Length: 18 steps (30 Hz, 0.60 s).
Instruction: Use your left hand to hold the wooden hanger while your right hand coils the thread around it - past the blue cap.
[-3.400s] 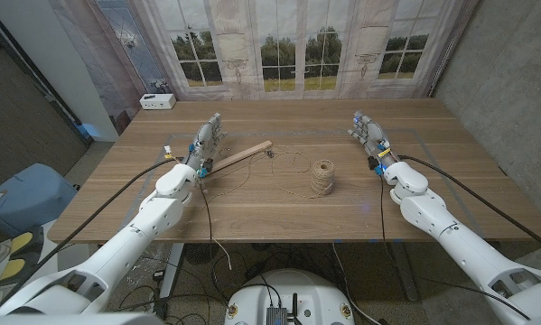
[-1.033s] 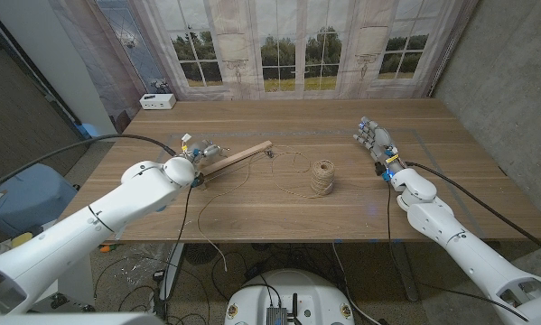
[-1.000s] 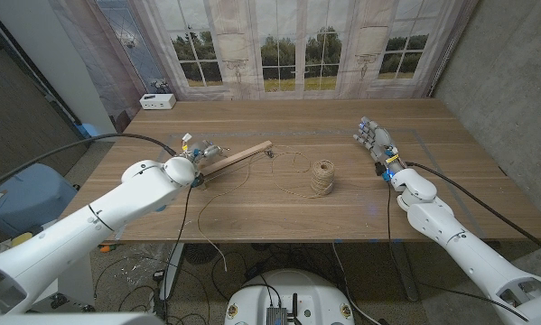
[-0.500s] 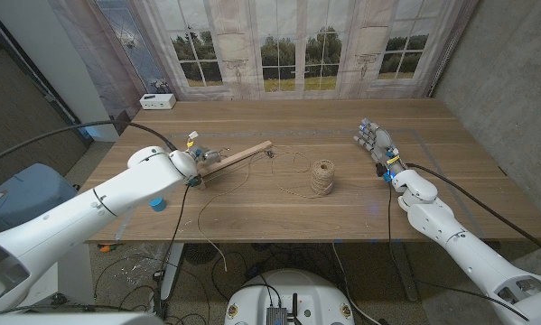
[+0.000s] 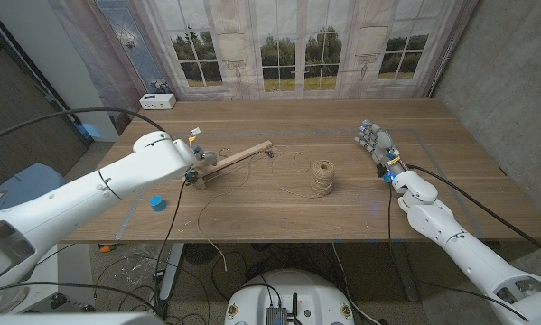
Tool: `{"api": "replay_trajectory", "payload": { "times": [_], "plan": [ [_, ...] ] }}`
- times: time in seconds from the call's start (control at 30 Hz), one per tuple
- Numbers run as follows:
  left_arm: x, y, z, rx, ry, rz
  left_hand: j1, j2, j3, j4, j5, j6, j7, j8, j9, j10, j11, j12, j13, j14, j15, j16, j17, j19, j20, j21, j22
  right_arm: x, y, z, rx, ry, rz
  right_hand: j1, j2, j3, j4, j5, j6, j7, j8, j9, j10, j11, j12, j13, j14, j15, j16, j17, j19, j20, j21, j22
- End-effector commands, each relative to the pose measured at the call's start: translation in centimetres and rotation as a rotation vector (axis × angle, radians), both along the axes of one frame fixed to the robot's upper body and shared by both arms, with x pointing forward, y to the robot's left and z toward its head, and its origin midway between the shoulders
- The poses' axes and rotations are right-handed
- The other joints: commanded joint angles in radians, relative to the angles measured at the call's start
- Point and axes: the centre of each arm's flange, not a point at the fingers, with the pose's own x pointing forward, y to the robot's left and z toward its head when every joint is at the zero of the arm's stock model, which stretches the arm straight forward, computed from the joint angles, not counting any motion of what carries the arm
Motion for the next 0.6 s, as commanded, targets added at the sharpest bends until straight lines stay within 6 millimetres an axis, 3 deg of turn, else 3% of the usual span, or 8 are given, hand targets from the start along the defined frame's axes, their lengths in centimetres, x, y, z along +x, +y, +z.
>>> {"api": "replay_trajectory", "payload": {
  "times": [0.03,0.6],
  "plan": [
    [0.5,0.4,0.8,0.059,0.068,0.039,0.016,-0.004,0.000,-0.003,-0.001,0.014,0.001,0.004,0.005,0.013,0.005,0.012,0.005,0.018,0.003,0.007,0.002,0.005,0.001,0.001,0.004,0.2,0.0,-0.2,0.009,0.009,-0.006,0.005,0.004,0.002,-0.006,0.000,0.008,0.002,0.006,0.006,0.007,0.000,0.009,0.006,0.009,0.000,0.007,0.003,0.003,0.003,0.004,0.004],
    [1.7,-0.3,1.6,0.198,0.095,0.109,0.082,0.007,0.005,-0.014,-0.001,0.081,0.006,0.010,0.008,0.088,-0.001,0.026,0.008,0.116,-0.028,0.033,0.008,0.071,0.020,0.020,0.005,0.3,0.0,-0.4,0.020,0.015,-0.013,0.002,0.004,0.002,-0.004,0.000,0.011,0.003,0.006,0.006,0.017,0.005,0.011,0.006,0.015,0.000,0.008,0.004,0.005,0.002,0.005,0.004]
  ]
}}
